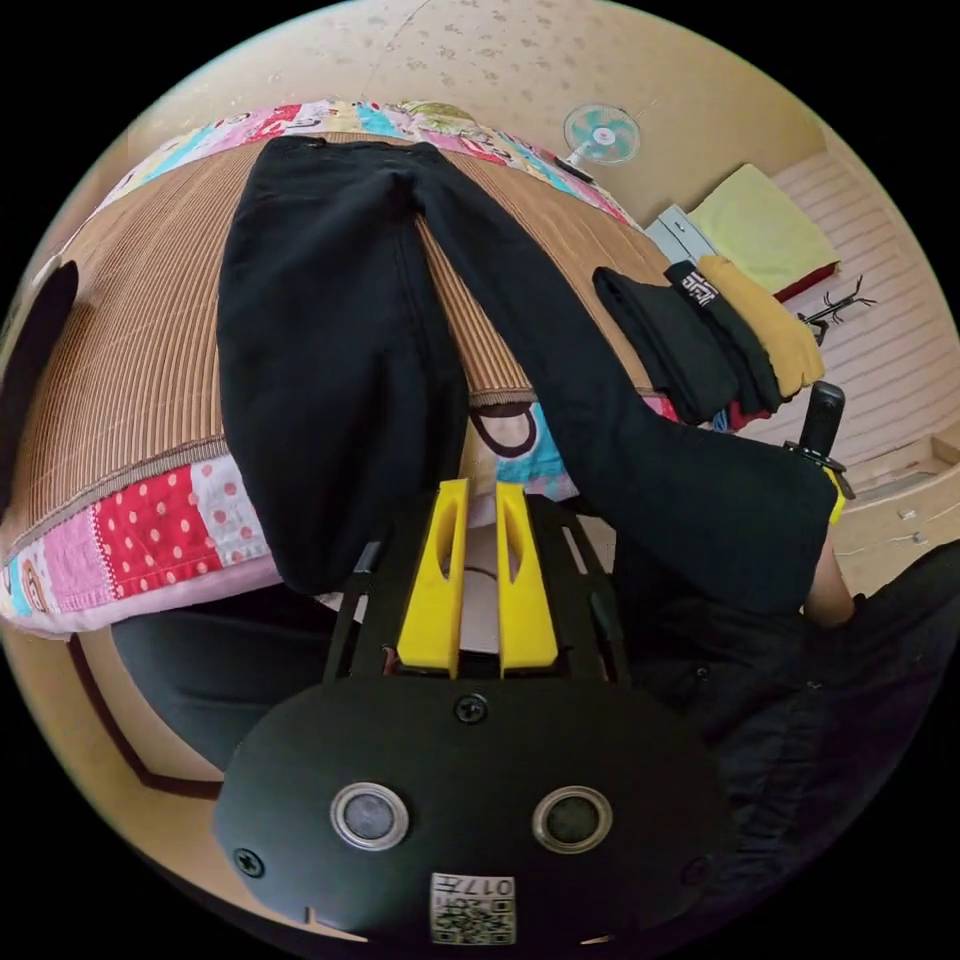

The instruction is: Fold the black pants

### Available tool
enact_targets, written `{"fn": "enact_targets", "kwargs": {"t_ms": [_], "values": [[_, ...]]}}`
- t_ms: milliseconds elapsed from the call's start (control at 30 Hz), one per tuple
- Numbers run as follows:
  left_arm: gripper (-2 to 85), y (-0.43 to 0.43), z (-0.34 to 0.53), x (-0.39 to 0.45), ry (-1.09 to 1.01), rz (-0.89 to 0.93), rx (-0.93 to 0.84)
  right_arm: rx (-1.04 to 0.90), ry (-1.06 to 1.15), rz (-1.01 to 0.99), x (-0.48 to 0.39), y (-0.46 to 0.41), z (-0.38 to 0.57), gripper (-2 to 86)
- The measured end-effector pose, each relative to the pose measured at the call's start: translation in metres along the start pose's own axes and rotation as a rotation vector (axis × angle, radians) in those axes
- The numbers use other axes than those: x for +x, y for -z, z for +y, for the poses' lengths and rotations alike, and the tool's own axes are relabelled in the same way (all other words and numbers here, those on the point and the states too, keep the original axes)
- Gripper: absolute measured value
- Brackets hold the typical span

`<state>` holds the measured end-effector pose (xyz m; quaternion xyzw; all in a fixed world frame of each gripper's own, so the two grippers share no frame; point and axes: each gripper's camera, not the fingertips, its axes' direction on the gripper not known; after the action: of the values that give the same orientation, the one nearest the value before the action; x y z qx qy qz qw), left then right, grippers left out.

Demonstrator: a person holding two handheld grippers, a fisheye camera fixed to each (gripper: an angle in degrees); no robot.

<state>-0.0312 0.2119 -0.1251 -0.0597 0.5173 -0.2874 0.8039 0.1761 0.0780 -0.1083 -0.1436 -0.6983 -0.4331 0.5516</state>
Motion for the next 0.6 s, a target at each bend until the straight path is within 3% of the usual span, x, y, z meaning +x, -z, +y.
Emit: {"fn": "enact_targets", "kwargs": {"t_ms": [67, 333, 467, 600], "values": [[7.9, -0.006, 0.002, 0.009, 0.012, -0.085, 0.034, -0.005, 0.002, 0.005, -0.002, -0.003, 0.000, 1.9], [5.9, -0.039, -0.016, 0.007, 0.038, -0.116, -0.012, 0.013, -0.012, -0.001, -0.003, -0.006, 0.014, 2.0], [2.1, -0.031, -0.027, -0.017, 0.133, 0.035, -0.046, 0.011, -0.005, 0.008, -0.006, -0.011, 0.016, 2.1], [0.1, 0.006, -0.015, -0.009, 0.148, 0.111, 0.063, 0.004, -0.001, 0.018, -0.010, -0.014, 0.021, 2.1]]}}
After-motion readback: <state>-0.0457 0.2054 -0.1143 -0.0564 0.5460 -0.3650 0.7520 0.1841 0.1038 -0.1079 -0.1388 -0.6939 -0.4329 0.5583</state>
